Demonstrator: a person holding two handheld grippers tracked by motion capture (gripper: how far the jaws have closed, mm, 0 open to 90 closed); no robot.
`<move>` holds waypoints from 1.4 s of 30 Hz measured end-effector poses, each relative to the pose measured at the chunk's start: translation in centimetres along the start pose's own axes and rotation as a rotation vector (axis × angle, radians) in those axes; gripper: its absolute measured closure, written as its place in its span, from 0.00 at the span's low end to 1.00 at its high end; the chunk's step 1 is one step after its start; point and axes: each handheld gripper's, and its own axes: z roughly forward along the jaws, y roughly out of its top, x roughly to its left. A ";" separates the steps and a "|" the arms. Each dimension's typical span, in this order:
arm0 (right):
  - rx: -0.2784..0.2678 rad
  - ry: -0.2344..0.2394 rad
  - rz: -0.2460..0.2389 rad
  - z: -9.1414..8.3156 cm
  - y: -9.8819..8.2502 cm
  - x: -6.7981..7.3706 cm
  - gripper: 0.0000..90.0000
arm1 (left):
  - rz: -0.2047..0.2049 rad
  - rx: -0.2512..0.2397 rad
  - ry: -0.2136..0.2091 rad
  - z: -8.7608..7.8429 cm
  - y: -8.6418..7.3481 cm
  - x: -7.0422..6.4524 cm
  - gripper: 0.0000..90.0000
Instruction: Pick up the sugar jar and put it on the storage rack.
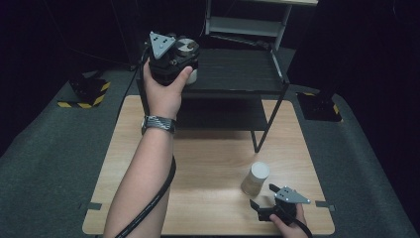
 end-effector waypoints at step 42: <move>0.010 0.002 -0.006 -0.1 0.1 0.1 0.01 | 0.055 -0.008 -0.016 -3.5 -0.7 0.5 0.01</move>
